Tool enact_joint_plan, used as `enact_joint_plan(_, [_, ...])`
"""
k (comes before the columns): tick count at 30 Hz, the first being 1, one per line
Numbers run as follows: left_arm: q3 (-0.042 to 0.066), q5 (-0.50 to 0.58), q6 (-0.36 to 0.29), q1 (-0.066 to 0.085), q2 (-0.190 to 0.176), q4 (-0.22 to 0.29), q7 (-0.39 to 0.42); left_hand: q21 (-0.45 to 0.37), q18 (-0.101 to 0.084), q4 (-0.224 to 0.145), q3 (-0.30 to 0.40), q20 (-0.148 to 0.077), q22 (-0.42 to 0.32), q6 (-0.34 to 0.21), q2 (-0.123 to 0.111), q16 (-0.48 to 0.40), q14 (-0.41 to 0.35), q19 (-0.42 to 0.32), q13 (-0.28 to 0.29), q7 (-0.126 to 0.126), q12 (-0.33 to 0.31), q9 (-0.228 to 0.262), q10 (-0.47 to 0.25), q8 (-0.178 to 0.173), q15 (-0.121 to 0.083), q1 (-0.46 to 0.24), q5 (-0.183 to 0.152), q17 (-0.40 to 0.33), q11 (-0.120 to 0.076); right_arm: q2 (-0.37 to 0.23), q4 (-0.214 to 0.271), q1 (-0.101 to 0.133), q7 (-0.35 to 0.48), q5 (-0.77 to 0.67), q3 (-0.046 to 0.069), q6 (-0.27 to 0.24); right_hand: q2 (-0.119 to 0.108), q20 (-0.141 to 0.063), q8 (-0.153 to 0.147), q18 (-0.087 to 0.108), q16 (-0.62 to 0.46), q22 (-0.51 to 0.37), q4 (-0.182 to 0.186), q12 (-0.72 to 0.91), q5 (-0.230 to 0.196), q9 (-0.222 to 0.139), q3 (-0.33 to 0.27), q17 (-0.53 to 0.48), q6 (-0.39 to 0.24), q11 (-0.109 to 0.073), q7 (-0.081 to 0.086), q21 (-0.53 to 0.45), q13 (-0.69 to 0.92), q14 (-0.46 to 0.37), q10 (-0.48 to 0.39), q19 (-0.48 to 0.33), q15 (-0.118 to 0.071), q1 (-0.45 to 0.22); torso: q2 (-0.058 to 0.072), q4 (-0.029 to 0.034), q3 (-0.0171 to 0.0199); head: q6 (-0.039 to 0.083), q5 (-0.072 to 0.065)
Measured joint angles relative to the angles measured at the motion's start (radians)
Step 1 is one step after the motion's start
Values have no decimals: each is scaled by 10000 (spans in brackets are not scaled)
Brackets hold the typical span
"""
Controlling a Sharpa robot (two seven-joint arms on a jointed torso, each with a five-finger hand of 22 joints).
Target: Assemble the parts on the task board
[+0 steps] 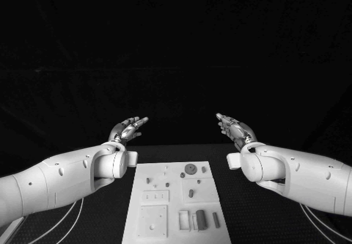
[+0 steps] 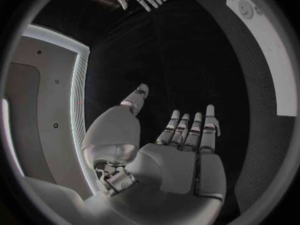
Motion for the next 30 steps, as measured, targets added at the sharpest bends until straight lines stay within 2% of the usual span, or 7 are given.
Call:
enact_joint_plan(4, [-207, 91, 642, 295, 150, -561, -511, 33, 1, -21, 63, 37, 188, 66, -21, 39, 61, 90, 14, 33, 9, 125, 106, 54, 32, 180, 2, 132, 46, 80, -560, 439, -721, -80, -251, 1073, 39, 15, 91, 0, 132, 242, -21, 51, 5, 107, 29, 95, 63, 114, -13, 4, 32, 75, 184, 15, 75, 85, -1, -2, 0, -2, 0])
enact_joint_plan(10, [-286, 177, 1198, 413, 222, -803, -961, 75, 1, -21, 63, 0, 264, 186, 22, 246, 409, 128, 76, 153, 84, 244, 509, 171, 131, 224, 1, 495, 125, 161, -1035, 801, -1546, -189, -484, 2309, 68, 133, 287, 0, 431, 974, -327, 185, 5, 296, 17, 319, 270, 221, 15, 147, 73, 266, 579, 150, 264, 418, -1, -2, 0, -2, 1])
enact_joint_plan(14, [-336, 213, 1443, 419, 218, -810, -1124, 196, 0, -27, 68, -91, 358, 613, 133, 702, 1182, 327, 233, 424, 356, 617, 1523, 489, 251, 334, 1, 1249, 306, 252, -1341, 885, -1925, -467, -536, 2877, -1, 198, 735, 10, 1271, 2953, -923, 543, 5, 740, 141, 927, 820, 380, 40, 483, 219, 1139, 1624, 768, 456, 929, -2, -3, 0, -3, 1])
enact_joint_plan(17, [-397, 214, 1858, 407, 123, -802, -1252, 449, 0, -141, 201, -238, 459, 1052, 299, 1134, 1970, 806, 388, 771, 634, 834, 2494, 750, 393, 501, 1, 1555, 495, 372, -1907, 887, -2032, -1329, -540, 2929, -18, 143, 1345, 386, 2038, 5503, -1557, 794, 5, 1351, 329, 1422, 1665, 472, 99, 936, 281, 2155, 2262, 1779, 561, 1349, -9, 0, -12, -33, -9])
enact_joint_plan(19, [-398, 203, 2210, 403, 17, -796, -1333, 704, 1, -224, 349, -389, 531, 1533, 379, 1364, 2459, 1412, 445, 901, 773, 898, 2889, 949, 440, 687, 1, 1622, 678, 381, -2081, 888, -2119, -1908, -539, 2934, 38, 57, 1683, 627, 2328, 6121, -1959, 996, 5, 1606, 491, 1542, 2227, 499, 148, 1157, 338, 2809, 2765, 2519, 568, 1535, -11, -2, -20, -37, -10])
enact_joint_plan(23, [-398, 148, 2729, 404, -162, -695, -1402, 850, 239, -459, 583, -494, 469, 1865, 513, 1621, 3218, 2149, 446, 982, 773, 836, 3251, 972, 395, 821, 1, 1622, 727, 394, -2088, 888, -2286, -2727, -536, 2995, 65, -22, 1980, 949, 2638, 6188, -2470, 1291, 5, 1693, 760, 1608, 2942, 355, 213, 1298, 396, 3779, 3617, 3616, 375, 1734, -12, -13, -25, -38, -6])
enact_joint_plan(30, [-398, 67, 3152, 410, -268, -552, -1413, 1040, 541, -791, 915, -649, 390, 2459, 532, 1997, 4347, 3035, 541, 1001, 1065, 775, 4060, 1042, 203, 1050, 0, 1676, 698, 389, -2292, 887, -2453, -4377, -536, 3111, -187, -46, 2175, 1357, 2752, 5937, -2559, 1411, 5, 1768, 911, 1600, 3850, 20, 314, 1257, 392, 4889, 4674, 4671, 18, 2486, 53, 12, -12, -30, -58])
